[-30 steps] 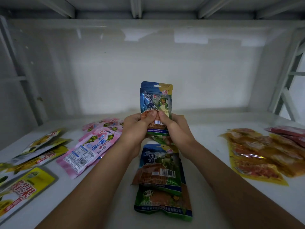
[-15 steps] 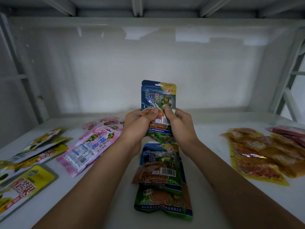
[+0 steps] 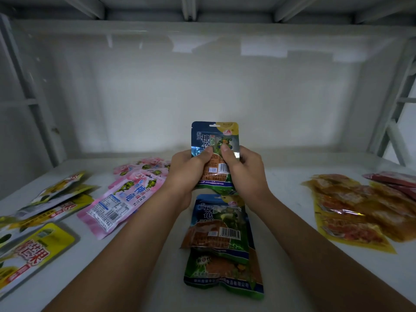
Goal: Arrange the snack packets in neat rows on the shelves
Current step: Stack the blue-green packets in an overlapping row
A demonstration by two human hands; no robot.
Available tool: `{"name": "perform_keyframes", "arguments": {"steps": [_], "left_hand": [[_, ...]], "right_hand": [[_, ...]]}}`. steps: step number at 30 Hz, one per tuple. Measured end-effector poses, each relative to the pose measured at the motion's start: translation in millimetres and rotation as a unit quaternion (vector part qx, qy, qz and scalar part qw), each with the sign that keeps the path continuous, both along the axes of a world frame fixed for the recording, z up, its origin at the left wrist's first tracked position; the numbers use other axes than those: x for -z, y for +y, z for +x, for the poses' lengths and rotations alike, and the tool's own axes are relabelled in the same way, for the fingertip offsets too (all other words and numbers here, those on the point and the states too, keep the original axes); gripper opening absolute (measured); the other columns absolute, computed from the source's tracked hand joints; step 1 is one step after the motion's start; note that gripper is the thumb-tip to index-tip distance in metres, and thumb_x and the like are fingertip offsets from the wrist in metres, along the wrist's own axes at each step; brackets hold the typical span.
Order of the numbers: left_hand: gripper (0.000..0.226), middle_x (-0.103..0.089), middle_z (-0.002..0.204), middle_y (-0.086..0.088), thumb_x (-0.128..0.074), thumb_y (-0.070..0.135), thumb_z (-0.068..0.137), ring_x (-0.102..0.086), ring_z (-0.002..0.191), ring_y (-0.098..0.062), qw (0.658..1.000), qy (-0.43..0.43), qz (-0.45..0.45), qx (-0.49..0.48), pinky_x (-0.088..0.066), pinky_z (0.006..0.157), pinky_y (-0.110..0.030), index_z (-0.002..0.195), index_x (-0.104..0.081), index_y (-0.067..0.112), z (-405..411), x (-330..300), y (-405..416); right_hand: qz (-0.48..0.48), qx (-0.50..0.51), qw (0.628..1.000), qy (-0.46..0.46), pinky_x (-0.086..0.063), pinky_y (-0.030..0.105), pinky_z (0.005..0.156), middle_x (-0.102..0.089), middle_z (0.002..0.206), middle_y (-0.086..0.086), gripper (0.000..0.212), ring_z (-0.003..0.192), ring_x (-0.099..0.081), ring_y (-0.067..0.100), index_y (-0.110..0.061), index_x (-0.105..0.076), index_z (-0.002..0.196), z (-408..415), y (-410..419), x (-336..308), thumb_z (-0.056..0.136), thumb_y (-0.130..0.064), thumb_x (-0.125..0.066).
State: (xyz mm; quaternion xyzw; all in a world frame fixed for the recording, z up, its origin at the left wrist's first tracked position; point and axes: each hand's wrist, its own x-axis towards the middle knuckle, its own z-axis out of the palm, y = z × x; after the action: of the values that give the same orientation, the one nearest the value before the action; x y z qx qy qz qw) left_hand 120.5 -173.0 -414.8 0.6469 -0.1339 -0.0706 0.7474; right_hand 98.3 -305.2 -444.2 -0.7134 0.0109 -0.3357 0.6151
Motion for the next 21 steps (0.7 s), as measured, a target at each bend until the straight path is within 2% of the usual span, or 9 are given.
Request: {"name": "perform_keyframes", "arguments": {"steps": [2, 4, 8, 11, 13, 16, 19, 21], "left_hand": [[0.025, -0.081, 0.095, -0.011, -0.067, 0.030, 0.103, -0.079, 0.080, -0.024, 1.000, 0.001, 0.007, 0.008, -0.065, 0.068, -0.033, 0.107, -0.075, 0.008, 0.9, 1.1, -0.8], [0.024, -0.081, 0.094, -0.010, -0.067, 0.030, 0.103, -0.079, 0.083, -0.025, 1.000, 0.001, 0.004, 0.010, -0.064, 0.072, -0.035, 0.106, -0.075, 0.008, 1.2, 1.7, -1.8], [0.017, -0.081, 0.088, -0.006, -0.067, 0.027, 0.101, -0.078, 0.072, -0.019, 1.000, 0.008, 0.001, -0.018, -0.058, 0.057, -0.027, 0.102, -0.074, 0.012, 0.0, 0.4, -1.4], [0.019, -0.080, 0.083, -0.006, -0.066, 0.029, 0.103, -0.078, 0.066, -0.018, 0.999, 0.014, -0.015, -0.029, -0.057, 0.051, -0.026, 0.099, -0.073, 0.012, -0.8, -1.5, 0.9], [0.021, -0.079, 0.078, -0.006, -0.066, 0.029, 0.103, -0.076, 0.062, -0.017, 0.999, 0.008, -0.012, -0.033, -0.055, 0.048, -0.024, 0.095, -0.072, 0.011, -1.7, -1.0, 1.5], [0.026, -0.080, 0.081, -0.006, -0.066, 0.034, 0.103, -0.077, 0.067, -0.019, 1.000, -0.001, 0.000, -0.030, -0.059, 0.053, -0.026, 0.091, -0.073, 0.011, -1.5, -0.1, 0.1], [0.025, -0.080, 0.084, -0.007, -0.066, 0.032, 0.103, -0.077, 0.070, -0.022, 0.999, 0.006, 0.010, -0.035, -0.061, 0.062, -0.031, 0.091, -0.073, 0.011, -0.5, -1.0, -1.1], [0.021, -0.081, 0.082, -0.006, -0.066, 0.026, 0.103, -0.076, 0.069, -0.023, 0.999, 0.012, 0.018, -0.047, -0.061, 0.065, -0.034, 0.091, -0.074, 0.012, 1.2, -0.4, -1.9]], "right_hand": [[-0.005, 0.010, 1.000, -0.006, -0.063, 0.043, 0.077, -0.078, 0.086, 0.004, 0.023, 0.079, -0.077, 0.019, -0.011, -0.074, 0.101, -0.7, 0.9, 0.0, 0.104, -0.030, -0.062], [0.002, 0.016, 1.000, -0.011, -0.062, 0.041, 0.072, -0.077, 0.085, 0.006, 0.022, 0.077, -0.076, 0.020, -0.006, -0.072, 0.102, -1.3, 1.4, -0.9, 0.104, -0.026, -0.062], [-0.030, 0.058, 0.998, -0.020, -0.060, 0.052, 0.071, -0.073, 0.084, 0.018, 0.031, 0.079, -0.073, 0.033, 0.003, -0.067, 0.093, 0.5, 0.2, -1.4, 0.103, -0.027, -0.064], [-0.074, 0.058, 0.995, -0.015, -0.061, 0.051, 0.068, -0.073, 0.083, 0.015, 0.038, 0.077, -0.074, 0.030, 0.001, -0.066, 0.094, 0.3, 3.0, 1.7, 0.104, -0.035, -0.062], [-0.084, 0.057, 0.995, -0.007, -0.062, 0.046, 0.066, -0.074, 0.082, 0.010, 0.037, 0.074, -0.074, 0.024, -0.004, -0.066, 0.093, -0.3, 3.4, 1.6, 0.104, -0.038, -0.062], [-0.018, 0.020, 1.000, 0.003, -0.059, 0.035, 0.064, -0.074, 0.083, 0.013, 0.034, 0.071, -0.074, 0.018, -0.003, -0.068, 0.095, -1.6, 2.6, -2.2, 0.105, -0.035, -0.059], [0.020, 0.002, 1.000, 0.007, -0.057, 0.034, 0.065, -0.073, 0.086, 0.022, 0.052, 0.073, -0.071, 0.021, 0.005, -0.069, 0.095, -3.0, 1.8, -4.6, 0.109, -0.040, -0.049], [0.006, 0.027, 1.000, 0.001, -0.053, 0.036, 0.064, -0.069, 0.080, 0.022, 0.052, 0.071, -0.064, 0.019, 0.005, -0.065, 0.091, -2.0, 1.8, -4.1, 0.110, -0.040, -0.048]]}}
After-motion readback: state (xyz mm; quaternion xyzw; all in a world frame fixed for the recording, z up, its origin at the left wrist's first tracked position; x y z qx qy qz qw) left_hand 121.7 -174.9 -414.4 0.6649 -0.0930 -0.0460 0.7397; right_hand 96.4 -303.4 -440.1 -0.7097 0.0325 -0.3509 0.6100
